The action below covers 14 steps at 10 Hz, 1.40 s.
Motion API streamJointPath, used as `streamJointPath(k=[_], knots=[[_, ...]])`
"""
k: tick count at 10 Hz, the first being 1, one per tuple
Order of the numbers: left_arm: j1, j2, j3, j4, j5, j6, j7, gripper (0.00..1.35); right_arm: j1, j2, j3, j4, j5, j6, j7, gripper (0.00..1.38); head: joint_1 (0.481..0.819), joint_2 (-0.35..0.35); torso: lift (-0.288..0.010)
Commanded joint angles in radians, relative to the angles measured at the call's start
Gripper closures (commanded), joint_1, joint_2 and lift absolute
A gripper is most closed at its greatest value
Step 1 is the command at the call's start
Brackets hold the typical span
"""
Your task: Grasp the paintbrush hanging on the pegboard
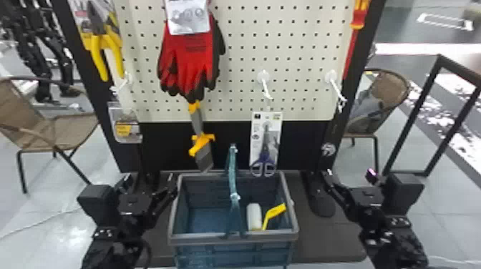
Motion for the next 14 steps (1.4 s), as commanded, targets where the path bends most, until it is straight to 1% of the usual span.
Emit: streamJointPath(k=[1,6,7,9,10,11,13,14], knots=[[0.0,0.0,0.0,0.0,0.0,0.002,0.0,0.16,0.0,0.0,0.0,-0.001,0.0,0.0,0.0,0.18,0.549,0.0,-0.1],[0.0,0.0,0.002,0.004,0.002,-0.001,-0.001,0.16,0.0,-0.002,0.0,-0.003,-0.002,-0.003,0.0,0.18,0.549,0.0,-0.1],[-0.013,0.0,0.009,0.004,0.011,0.017,-0.023,0.16,0.002,-0.002,0.0,-0.003,-0.003,-0.003,0.0,0.18,0.549,0.0,-0.1],[-0.057,0.006,0.038,0.016,0.008,0.048,-0.101,0.16,0.002,-0.002,0.0,-0.004,-0.005,-0.003,0.0,0.18,0.549,0.0,-0.1],[-0.094,0.009,0.054,0.039,0.018,0.063,-0.161,0.16,0.002,-0.002,0.0,-0.004,-0.005,-0.003,0.0,0.18,0.549,0.0,-0.1],[-0.146,0.015,0.071,0.086,0.04,0.063,-0.241,0.16,0.002,-0.002,0.0,-0.007,-0.006,-0.003,0.0,0.18,0.549,0.0,-0.1],[-0.229,0.04,0.081,0.146,0.045,0.081,-0.328,0.16,-0.002,-0.002,0.0,-0.009,-0.008,-0.003,0.005,0.18,0.549,0.0,-0.1],[-0.283,0.054,0.101,0.203,0.046,0.091,-0.413,0.16,-0.002,-0.002,0.002,-0.012,-0.011,-0.003,0.009,0.18,0.549,0.0,-0.1]])
